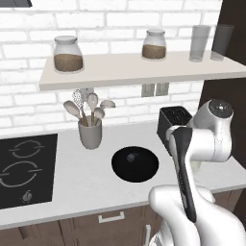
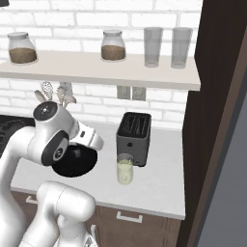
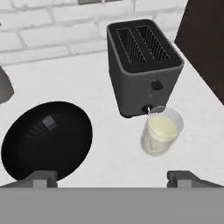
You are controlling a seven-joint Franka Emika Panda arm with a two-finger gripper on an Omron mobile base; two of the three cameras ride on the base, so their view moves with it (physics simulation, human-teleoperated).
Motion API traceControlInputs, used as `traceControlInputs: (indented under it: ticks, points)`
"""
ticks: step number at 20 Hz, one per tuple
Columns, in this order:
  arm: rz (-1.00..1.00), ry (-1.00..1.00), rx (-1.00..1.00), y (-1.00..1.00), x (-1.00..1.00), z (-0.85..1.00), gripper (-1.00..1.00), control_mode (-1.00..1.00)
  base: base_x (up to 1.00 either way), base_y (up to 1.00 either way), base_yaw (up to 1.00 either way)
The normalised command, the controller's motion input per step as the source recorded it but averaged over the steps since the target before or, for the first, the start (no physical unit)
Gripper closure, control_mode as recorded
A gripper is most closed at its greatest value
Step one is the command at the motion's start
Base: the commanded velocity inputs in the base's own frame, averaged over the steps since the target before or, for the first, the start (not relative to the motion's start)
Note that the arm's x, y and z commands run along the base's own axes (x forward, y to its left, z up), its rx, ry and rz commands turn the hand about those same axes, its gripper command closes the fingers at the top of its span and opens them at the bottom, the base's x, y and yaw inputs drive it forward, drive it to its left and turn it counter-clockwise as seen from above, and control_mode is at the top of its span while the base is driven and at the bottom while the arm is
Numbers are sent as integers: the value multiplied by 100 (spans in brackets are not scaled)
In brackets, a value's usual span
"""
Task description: Grab a lemon wedge from the fridge and one ice cube from the ice bowl, and put them in the glass of lemonade.
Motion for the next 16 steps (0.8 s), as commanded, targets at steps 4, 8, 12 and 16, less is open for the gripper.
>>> traceControlInputs:
  ticks: [4,8,12,16]
  points:
    - [-25,2,4,4,-21,2,-100,-100,0,0,0]
    - [0,-2,9,0,-57,0,-100,-100,0,0,0]
    - [0,0,0,0,0,0,-100,-100,0,0,0]
    - [0,0,0,0,0,0,-100,-100,0,0,0]
